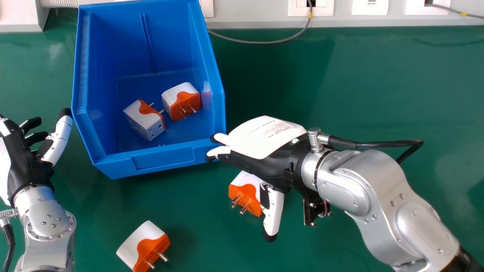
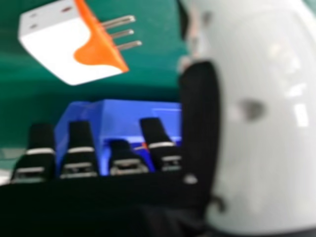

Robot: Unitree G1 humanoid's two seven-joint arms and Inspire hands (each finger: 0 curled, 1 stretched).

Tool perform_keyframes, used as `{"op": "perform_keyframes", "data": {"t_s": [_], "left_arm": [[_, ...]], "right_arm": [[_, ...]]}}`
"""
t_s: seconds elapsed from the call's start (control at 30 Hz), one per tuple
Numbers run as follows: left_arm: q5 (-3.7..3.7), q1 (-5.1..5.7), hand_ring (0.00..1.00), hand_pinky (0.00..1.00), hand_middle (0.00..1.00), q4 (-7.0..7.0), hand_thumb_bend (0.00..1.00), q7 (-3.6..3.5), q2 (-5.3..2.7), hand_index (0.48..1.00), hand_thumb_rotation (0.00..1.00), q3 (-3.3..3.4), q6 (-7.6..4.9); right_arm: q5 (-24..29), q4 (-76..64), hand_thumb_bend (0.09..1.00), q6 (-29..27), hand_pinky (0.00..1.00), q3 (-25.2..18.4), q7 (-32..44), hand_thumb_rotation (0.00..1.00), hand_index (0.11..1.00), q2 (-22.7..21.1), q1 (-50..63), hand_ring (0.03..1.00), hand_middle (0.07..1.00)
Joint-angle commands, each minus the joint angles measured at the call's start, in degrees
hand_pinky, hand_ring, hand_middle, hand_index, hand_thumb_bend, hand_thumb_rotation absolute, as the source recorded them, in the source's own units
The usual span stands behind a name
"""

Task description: Pick all objects and put in blue box

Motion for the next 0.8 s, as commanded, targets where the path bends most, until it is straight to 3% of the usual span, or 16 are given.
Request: {"op": "perform_keyframes", "data": {"t_s": [0.0, 0.77], "left_arm": [[-0.24, 0.12, 0.74, 0.59, 0.82, 0.13, 0.64, -0.12, -0.03, 0.871, 0.53, 0.28, 0.05], [0.1, 0.05, 0.74, 0.59, 0.82, 0.7, 0.63, -0.08, 0.29, 0.872, 0.53, 0.06, -0.43]], "right_arm": [[0.59, 0.38, 0.968, -0.47, 0.83, 0.31, 1.75, 0.1, 0.881, -1.55, 0.83, 0.882, 0.91], [2.73, -4.78, 0.963, 1.58, 0.8, -2.36, 2.74, 0.11, 0.85, -2.48, 2.52, 0.843, 0.884]]}}
